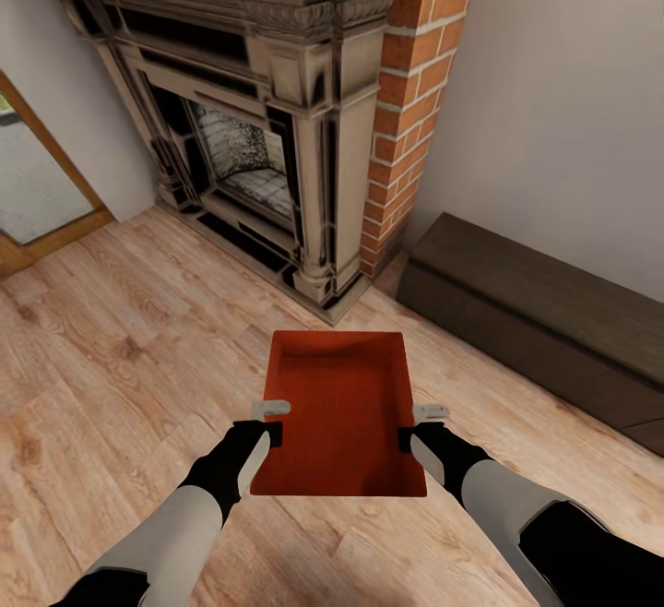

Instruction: Move the two storage containers from the living room to the garage. In the garage, place one container on the floor and stack the other container on top of it (either order is fine).

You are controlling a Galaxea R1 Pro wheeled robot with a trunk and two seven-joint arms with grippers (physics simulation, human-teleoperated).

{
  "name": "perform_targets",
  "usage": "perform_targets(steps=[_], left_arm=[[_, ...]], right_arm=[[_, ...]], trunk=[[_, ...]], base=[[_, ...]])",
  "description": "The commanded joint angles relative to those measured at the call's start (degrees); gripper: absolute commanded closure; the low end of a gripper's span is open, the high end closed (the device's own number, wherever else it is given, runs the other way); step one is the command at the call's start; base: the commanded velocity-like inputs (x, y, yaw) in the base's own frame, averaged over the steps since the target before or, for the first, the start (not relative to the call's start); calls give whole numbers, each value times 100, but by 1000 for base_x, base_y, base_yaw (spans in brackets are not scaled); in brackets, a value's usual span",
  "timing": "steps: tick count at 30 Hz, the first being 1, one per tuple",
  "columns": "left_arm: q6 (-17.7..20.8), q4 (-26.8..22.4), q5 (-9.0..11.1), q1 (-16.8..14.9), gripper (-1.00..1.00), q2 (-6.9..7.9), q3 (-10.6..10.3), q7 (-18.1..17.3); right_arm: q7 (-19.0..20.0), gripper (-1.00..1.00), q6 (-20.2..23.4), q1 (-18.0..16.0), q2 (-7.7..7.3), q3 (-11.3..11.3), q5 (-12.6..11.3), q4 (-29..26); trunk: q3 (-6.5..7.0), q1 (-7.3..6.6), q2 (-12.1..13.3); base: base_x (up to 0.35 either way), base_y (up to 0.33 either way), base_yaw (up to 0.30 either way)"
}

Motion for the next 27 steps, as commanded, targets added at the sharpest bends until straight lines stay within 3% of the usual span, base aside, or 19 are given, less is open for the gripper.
perform_targets(steps=[1, 27], left_arm=[[238, 8, 91, 2, 100, 25, -39, 61], [235, 8, 84, 2, 100, 25, -39, 61]], right_arm=[[-13, 100, -344, -7, -5, 90, -95, -34], [-14, 100, -344, -7, -14, 90, -95, -37]], trunk=[[15, -22, 38], [481, -593, 1081]], base=[[0, 0, 0], [0, 0, 0]])
